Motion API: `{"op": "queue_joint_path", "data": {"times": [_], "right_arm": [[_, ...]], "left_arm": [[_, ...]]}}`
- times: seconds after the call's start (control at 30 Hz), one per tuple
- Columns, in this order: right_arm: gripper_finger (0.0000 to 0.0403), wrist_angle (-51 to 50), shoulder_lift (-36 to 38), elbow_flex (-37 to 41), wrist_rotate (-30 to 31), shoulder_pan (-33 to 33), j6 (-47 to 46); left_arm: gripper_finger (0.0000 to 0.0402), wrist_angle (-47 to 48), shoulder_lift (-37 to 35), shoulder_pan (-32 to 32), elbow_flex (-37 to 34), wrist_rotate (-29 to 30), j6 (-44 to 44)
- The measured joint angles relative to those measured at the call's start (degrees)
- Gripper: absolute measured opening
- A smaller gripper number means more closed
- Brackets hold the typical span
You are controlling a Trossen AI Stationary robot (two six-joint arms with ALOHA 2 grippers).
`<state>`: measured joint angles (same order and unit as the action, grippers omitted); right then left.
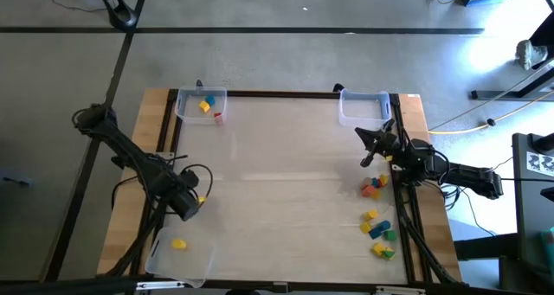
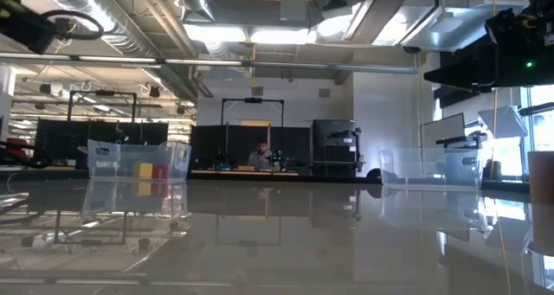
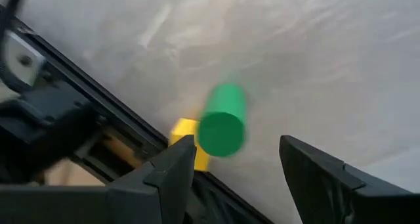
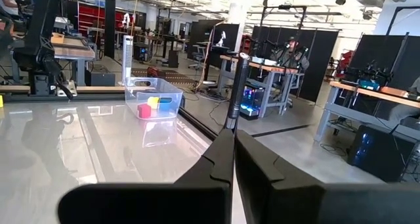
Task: Sort blocks by size
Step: Put the left green cylinder block into the bottom transparent bin
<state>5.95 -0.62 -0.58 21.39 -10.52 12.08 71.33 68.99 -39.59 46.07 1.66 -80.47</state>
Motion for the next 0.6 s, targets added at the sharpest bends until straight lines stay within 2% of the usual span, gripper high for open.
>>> {"op": "queue_joint_path", "data": {"times": [0.33,0.6], "right_arm": [[0.0017,0.4,0.0,0.0,0.0,0.0,0.0],[0.0017,0.0,0.0,0.0,0.0,0.0,-4.8]], "left_arm": [[0.0210,0.2,-0.6,0.1,-2.9,0.5,6.0],[0.0210,0.6,-4.3,2.7,-3.4,0.8,4.2]]}}
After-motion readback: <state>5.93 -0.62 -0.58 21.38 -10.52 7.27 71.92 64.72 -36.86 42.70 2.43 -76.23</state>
